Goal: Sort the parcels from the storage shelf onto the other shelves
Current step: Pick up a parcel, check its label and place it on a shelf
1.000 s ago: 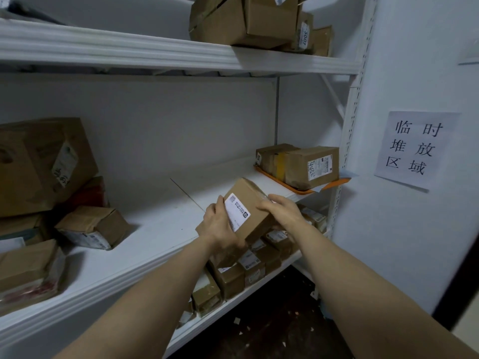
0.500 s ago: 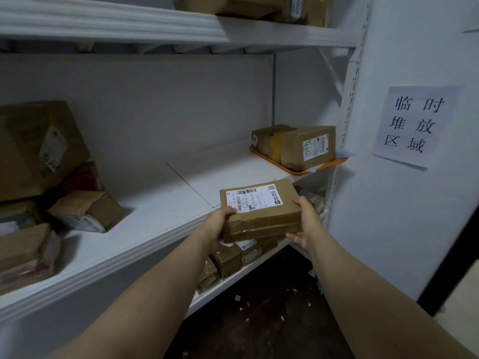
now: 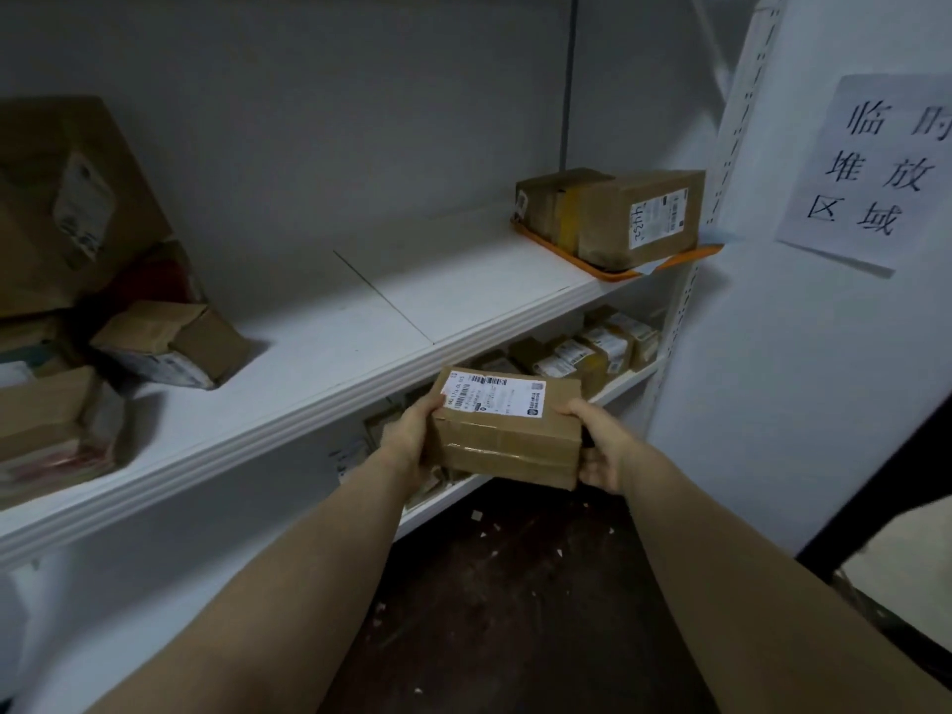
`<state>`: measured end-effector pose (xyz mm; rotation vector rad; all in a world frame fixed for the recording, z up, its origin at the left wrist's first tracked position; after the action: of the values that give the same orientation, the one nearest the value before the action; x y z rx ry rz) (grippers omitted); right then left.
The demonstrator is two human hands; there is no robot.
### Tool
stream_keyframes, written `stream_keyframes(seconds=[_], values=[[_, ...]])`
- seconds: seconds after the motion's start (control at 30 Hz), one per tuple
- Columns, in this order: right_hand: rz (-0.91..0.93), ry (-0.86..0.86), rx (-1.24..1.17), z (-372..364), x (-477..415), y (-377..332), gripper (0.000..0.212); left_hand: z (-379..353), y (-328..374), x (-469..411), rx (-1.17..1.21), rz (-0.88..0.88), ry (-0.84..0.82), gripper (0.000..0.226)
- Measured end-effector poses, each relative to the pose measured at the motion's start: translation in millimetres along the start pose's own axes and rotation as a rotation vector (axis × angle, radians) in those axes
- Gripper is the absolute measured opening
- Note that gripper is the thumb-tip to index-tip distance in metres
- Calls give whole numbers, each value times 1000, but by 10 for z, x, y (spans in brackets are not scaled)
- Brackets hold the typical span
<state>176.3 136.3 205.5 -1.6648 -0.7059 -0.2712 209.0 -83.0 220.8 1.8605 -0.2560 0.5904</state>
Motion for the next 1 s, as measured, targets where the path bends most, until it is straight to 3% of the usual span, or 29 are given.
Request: stream_keyframes(seconds=[0.27,0.47,0.57,0.7,0.87,1.0], values=[[-165,-99,97,-856,-328,346,54,425,-309,78,-15,294,-48,66],[-275,-180,181,-1502,-649,700,71,1118,-384,5,115,358,-81,33],[-220,-211,291,-1816,-856,863,63,1555,-407,-71,61,361,5,30],[-157,-244,428,-2194,-1084,1073,62,1953,-477,-172,9,337,116,45],[-163,-267,624,-2608,-1417,1349,55,2346,-550,-284,-16,346,182,19],[-78,-258,845,-2851,-1591,1502,65,2648,-638,-440,-19,347,224,18]])
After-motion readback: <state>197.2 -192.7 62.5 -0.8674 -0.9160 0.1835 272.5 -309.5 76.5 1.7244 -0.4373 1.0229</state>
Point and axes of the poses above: each hand's wrist, its own x-axis away from the middle knuckle, its own z-axis out of the back of the hand, y = z × x, the point moved 2 cm from there along -x, towards the middle knuckle, and after that the axes turned 14 degrees about -y, right-handed, at the moved point
